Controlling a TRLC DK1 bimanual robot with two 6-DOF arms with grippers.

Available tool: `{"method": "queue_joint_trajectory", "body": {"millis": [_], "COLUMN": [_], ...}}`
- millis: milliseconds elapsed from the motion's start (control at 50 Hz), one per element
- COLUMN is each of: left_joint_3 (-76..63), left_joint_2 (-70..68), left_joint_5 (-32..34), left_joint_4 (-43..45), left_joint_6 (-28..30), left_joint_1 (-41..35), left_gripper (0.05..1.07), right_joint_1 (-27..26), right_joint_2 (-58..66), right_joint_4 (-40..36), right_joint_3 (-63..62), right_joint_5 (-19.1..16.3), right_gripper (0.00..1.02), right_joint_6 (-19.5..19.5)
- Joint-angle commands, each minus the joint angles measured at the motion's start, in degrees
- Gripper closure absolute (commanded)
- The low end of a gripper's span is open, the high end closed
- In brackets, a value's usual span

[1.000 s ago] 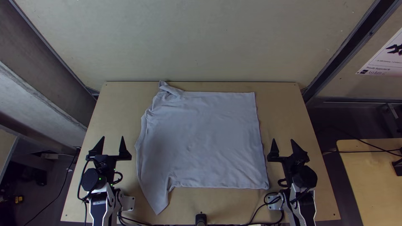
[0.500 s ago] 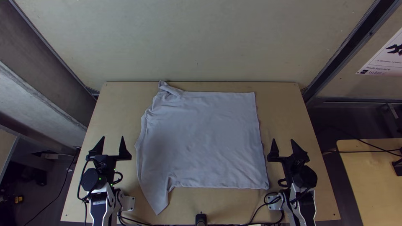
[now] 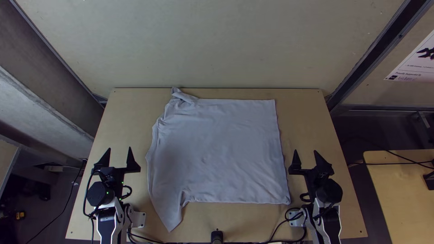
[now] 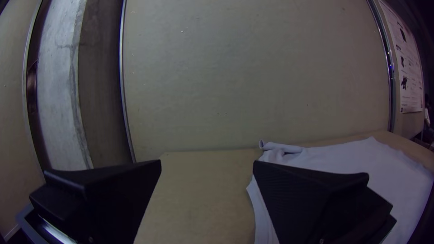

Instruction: Fold the t-shirt

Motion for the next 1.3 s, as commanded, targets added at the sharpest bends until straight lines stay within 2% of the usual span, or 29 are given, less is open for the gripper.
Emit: {"method": "queue_joint_trajectory", "body": {"millis": [0, 340, 460, 700, 960, 1140, 1280], "left_joint_3": [-2.4, 3.3, 6.5, 17.3, 33.0, 43.3, 53.6], "left_joint_2": [-0.5, -0.5, 0.5, 12.1, 28.0, 38.7, 48.3], "left_joint_5": [-0.2, 0.4, 0.9, 0.9, 0.9, 0.8, 0.9], "left_joint_4": [-1.6, -2.1, -0.9, 2.8, 4.0, 1.8, -5.3], "left_joint_6": [-2.0, -3.4, -3.2, -2.6, -3.4, -4.7, -7.1], "left_joint_1": [0.3, 0.6, -2.3, -5.2, -6.7, -7.8, -8.0], "left_gripper": [0.1, 0.1, 0.1, 0.1, 0.1, 0.1, 0.1], "right_joint_1": [0.0, -1.1, -0.5, 0.4, 1.1, 1.1, 1.1], "right_joint_2": [-0.3, -0.1, 2.5, 17.0, 33.5, 43.8, 51.7], "right_joint_4": [-0.1, 3.2, 8.1, 15.0, 16.1, 15.6, 11.9], "right_joint_3": [-0.6, 5.2, 9.1, 20.8, 35.9, 44.6, 52.3], "right_joint_5": [0.4, 0.4, 0.4, 0.4, 0.4, 0.4, 0.4], "right_gripper": [0.03, 0.03, 0.03, 0.03, 0.03, 0.03, 0.03], "right_joint_6": [1.0, 0.7, 0.3, 0.0, -0.1, -0.1, 0.1]}}
